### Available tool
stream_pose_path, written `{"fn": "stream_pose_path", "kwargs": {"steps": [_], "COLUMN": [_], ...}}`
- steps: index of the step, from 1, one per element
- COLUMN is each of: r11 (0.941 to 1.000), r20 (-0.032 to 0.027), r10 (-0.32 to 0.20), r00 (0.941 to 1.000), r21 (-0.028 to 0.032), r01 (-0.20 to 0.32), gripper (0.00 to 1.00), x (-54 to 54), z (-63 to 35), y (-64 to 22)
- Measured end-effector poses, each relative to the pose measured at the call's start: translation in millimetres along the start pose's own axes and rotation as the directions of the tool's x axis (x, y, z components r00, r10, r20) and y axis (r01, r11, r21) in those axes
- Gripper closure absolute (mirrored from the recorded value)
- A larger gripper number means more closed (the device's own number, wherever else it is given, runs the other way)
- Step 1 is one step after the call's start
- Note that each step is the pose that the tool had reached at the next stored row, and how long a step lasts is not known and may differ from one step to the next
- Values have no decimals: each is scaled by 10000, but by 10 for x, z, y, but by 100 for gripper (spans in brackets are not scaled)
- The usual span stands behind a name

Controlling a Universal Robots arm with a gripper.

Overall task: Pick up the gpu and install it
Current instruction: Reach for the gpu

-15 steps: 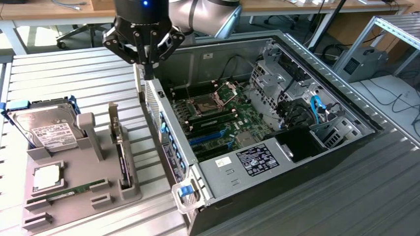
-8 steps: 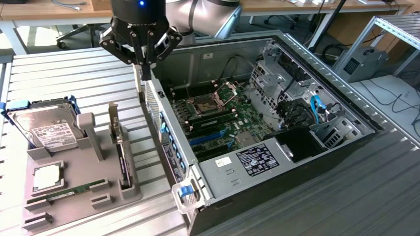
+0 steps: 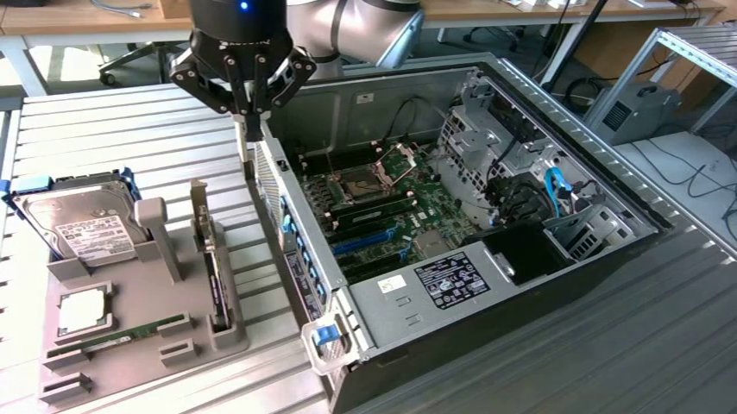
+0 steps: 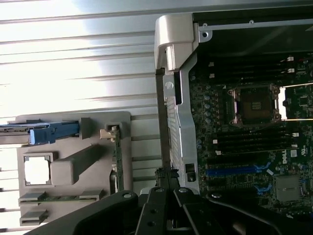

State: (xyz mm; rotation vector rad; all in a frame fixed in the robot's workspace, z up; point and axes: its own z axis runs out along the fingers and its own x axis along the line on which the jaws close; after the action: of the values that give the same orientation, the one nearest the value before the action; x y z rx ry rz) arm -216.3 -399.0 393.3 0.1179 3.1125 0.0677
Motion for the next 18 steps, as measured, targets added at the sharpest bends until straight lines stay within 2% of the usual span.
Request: {"fn": "stream_pose_path", "kwargs": {"steps": [12, 18], "r11": [10000, 10000], "r20": [0, 0], "r10": [0, 0], "r00": [10000, 10000], "r21": [0, 0], "r01": [0, 0], "gripper": [89, 89], "x": [48, 108], "z": [-1, -3], "y": [-4, -8]}}
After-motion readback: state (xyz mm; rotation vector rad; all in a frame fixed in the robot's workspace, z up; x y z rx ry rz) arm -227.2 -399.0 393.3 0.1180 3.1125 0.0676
